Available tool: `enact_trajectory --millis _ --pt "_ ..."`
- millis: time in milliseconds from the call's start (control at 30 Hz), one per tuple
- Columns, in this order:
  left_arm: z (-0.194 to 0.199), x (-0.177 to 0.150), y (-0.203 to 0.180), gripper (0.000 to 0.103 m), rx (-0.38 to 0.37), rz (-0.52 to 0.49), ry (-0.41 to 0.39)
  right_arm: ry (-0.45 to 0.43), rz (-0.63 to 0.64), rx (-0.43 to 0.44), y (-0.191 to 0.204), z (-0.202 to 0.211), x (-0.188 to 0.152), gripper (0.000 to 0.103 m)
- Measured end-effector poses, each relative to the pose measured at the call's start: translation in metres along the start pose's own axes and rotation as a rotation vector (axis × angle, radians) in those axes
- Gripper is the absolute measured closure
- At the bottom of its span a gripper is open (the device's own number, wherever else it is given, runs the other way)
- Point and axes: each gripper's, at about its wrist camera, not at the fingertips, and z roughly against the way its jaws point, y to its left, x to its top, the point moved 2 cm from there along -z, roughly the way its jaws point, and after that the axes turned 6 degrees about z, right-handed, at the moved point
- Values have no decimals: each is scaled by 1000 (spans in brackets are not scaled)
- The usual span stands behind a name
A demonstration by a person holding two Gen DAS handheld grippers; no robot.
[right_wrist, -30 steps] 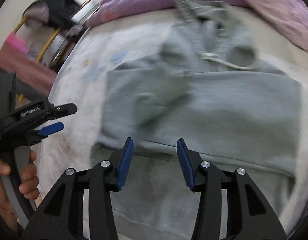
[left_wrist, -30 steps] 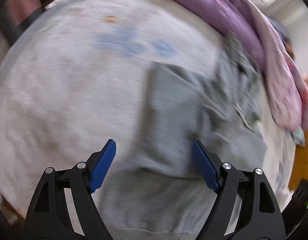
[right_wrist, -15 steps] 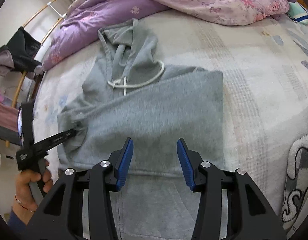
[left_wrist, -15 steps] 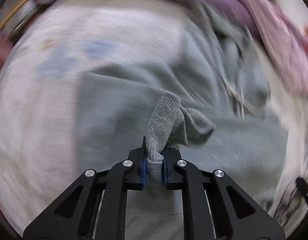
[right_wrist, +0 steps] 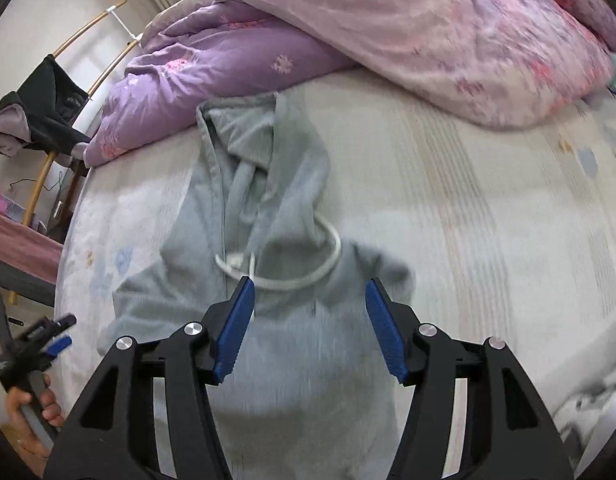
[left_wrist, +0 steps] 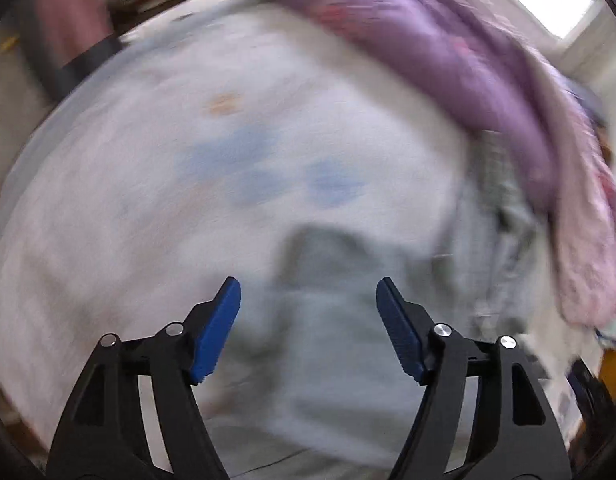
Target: Fold large clothes
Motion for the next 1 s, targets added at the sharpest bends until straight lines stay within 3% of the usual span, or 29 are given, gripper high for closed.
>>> enact_trajectory --millis 33,100,167,233,300,367,433,533,667,700,733,800,933,1000 --pt "-8 7 -25 31 -52 -43 13 -8 0 7 -1 -4 12 47" --pt "-22 17 -74 30 -83 -133 44 -9 5 10 -2 -14 31 46" --pt "-33 27 -112 16 -97 -224 42 26 10 50 -3 -32 48 45" --pt "-52 36 -145 15 -45 -315 41 57 -17 57 -8 -47 59 45" --pt "-68 39 -163 15 -4 -379 69 119 -2 6 -10 -55 61 45" --pt "-69 32 -164 15 -31 -383 94 195 47 -30 -9 -51 50 45" --pt "-68 26 -154 15 -10 -370 104 220 42 -103 -20 -42 30 40" --pt "-67 12 -136 14 14 -332 129 333 -60 -183 -49 -36 -20 38" --pt "-66 -3 -115 14 29 -302 173 403 -181 -37 -56 -51 -61 38" --pt "-67 -5 -110 14 27 -286 183 394 -178 -41 -56 -53 -65 45" --pt "-69 -5 -106 14 40 -280 193 383 -156 -32 -57 -56 -68 71" --pt "-68 -6 -100 14 49 -276 190 385 -171 -28 -66 -61 -71 89" --pt "-61 0 -100 14 54 -307 149 354 -95 -202 -97 -58 -61 98" --pt "-64 4 -102 14 57 -313 134 367 -139 -210 -121 -68 -60 98"
